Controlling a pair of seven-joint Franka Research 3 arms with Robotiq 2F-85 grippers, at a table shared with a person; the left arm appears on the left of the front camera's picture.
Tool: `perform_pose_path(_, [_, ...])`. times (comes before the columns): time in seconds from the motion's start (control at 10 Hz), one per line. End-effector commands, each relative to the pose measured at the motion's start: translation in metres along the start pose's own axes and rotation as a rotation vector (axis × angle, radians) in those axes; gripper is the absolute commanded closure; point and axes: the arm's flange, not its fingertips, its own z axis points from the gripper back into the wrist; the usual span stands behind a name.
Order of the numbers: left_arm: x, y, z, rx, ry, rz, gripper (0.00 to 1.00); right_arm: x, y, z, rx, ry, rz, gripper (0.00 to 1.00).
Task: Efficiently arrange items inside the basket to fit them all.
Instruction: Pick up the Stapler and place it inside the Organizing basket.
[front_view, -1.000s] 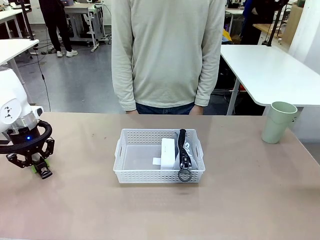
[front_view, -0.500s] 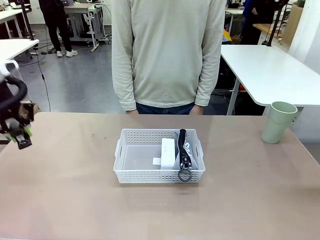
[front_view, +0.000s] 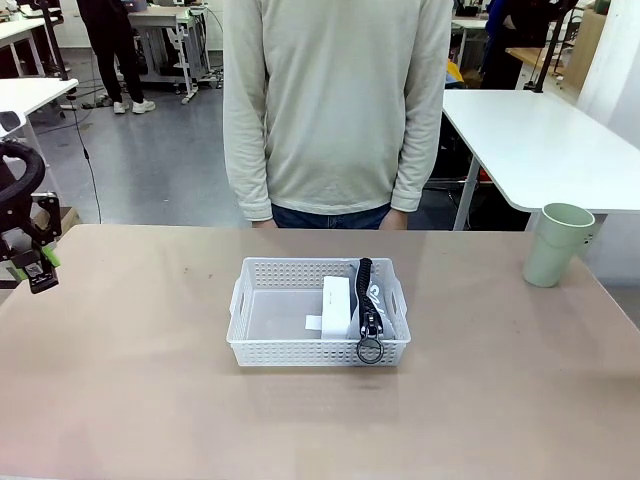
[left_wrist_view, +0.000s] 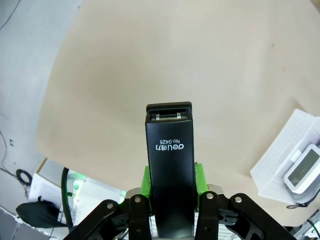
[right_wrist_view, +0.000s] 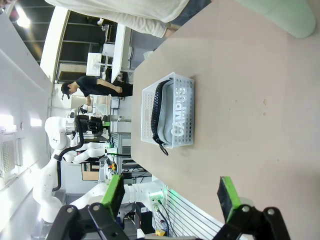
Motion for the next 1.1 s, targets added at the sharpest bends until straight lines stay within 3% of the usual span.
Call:
perform_pose_path(0.0, [0.001,0.001,-0.002,0.000,-0.019,-0.001,1.00,0.000,0.001,0.001,0.018,-0.008,0.014,0.00])
perform_pose_path(0.1, [0.000,0.000,0.000,0.000,0.000,0.000,0.63,0.000,0.001,0.001,0.018,-0.008,0.014,0.00])
perform_pose_path(0.2, [-0.009,-0.018,0.017,-0.046,-0.081,-0.108,0.63,0.000,0.001,0.001,0.018,-0.008,0.014,0.00])
perform_pose_path(0.4, [-0.034,-0.087,0.033,-0.073,-0.159,-0.500,0.63,0.000,0.001,0.001,0.018,-0.008,0.014,0.00])
perform_pose_path(0.6, [-0.064,-0.159,0.021,-0.124,-0.119,-1.023,0.63,0.000,0.001,0.001,0.018,-0.008,0.014,0.00])
perform_pose_path(0.8, [-0.094,-0.200,-0.007,-0.151,-0.068,-1.420,0.63,0.000,0.001,0.001,0.018,-0.008,0.014,0.00])
perform_pose_path(0.9, [-0.109,-0.216,-0.023,-0.162,-0.035,-1.584,0.63,0.000,0.001,0.001,0.018,-0.008,0.014,0.00])
perform_pose_path(1.0, [-0.125,-0.232,-0.038,-0.132,-0.019,-1.656,0.63,0.000,0.001,0.001,0.018,-0.008,0.014,0.00])
